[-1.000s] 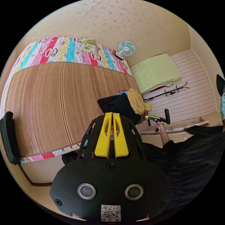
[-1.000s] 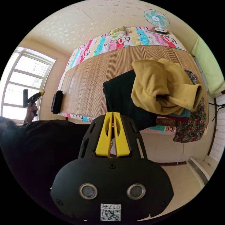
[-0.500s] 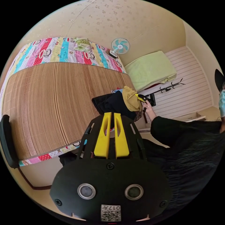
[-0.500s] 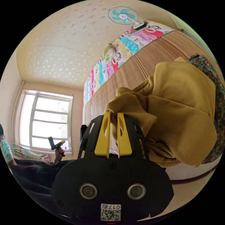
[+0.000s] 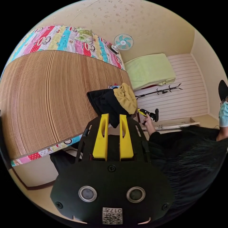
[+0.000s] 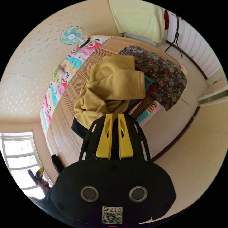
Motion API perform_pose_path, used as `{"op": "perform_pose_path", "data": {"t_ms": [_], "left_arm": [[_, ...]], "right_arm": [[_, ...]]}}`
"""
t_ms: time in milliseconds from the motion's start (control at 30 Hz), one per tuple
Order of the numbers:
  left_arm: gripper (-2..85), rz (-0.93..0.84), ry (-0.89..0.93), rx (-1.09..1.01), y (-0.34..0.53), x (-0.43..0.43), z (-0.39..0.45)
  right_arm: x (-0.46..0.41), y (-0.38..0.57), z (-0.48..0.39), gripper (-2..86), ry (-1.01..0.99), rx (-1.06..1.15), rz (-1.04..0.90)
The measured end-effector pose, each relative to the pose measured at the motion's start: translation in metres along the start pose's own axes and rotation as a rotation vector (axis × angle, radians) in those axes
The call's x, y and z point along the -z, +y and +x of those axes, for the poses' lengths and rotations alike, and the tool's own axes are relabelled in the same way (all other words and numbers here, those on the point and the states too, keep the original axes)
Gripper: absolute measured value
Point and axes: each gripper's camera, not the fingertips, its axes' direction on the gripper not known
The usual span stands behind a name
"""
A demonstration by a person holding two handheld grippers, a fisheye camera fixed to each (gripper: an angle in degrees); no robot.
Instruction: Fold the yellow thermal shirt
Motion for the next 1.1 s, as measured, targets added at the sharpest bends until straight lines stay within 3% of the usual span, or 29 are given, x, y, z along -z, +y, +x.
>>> {"op": "perform_pose_path", "data": {"t_ms": [133,233,267,333,367,433,533,667,767,833,933,1033,1100], "left_arm": [[7.8,-0.041,-0.001,-0.044,-0.015,-0.020,0.012],[7.8,-0.086,0.013,-0.059,-0.026,-0.037,0.014],[7.9,-0.100,0.047,-0.054,-0.031,-0.043,0.013],[8.1,-0.103,0.108,-0.056,-0.035,-0.044,0.016],[8.1,-0.092,0.128,-0.070,-0.037,-0.041,0.020],[8.1,-0.067,0.119,-0.086,-0.038,-0.031,0.026],[8.9,-0.019,0.159,-0.073,-0.043,-0.017,0.027],[14.3,0.043,0.454,0.029,-0.082,-0.019,0.026],[17.9,-0.040,0.626,0.019,-0.128,-0.037,0.055],[18.9,-0.110,0.622,-0.010,-0.148,-0.044,0.079],[19.2,-0.235,0.469,-0.016,-0.163,-0.055,0.103],[13.4,-0.334,0.463,0.051,-0.157,-0.065,0.096],[7.3,-0.332,0.495,0.087,-0.142,-0.051,0.085]], "right_arm": [[0.012,0.000,-0.091,13.2,-0.080,0.412,0.100],[-0.052,-0.001,-0.163,16.0,-0.162,0.782,-0.087],[-0.095,0.004,-0.185,17.4,-0.158,0.914,-0.238],[-0.156,0.018,-0.203,16.5,-0.044,1.018,-0.460],[-0.187,0.030,-0.206,11.8,0.090,1.067,-0.551],[-0.190,0.040,-0.206,6.6,0.185,1.071,-0.504],[-0.121,0.041,-0.209,4.0,-0.075,1.022,-0.355],[-0.015,0.058,-0.214,2.9,-0.209,1.045,-0.080],[0.018,0.083,-0.232,2.5,-0.255,1.133,-0.025],[0.031,0.105,-0.244,2.3,-0.307,1.190,-0.010],[0.038,0.149,-0.260,2.1,-0.369,1.248,0.004],[0.025,0.194,-0.270,1.9,-0.416,1.258,-0.028],[0.023,0.219,-0.268,1.8,-0.436,1.153,0.017]]}}
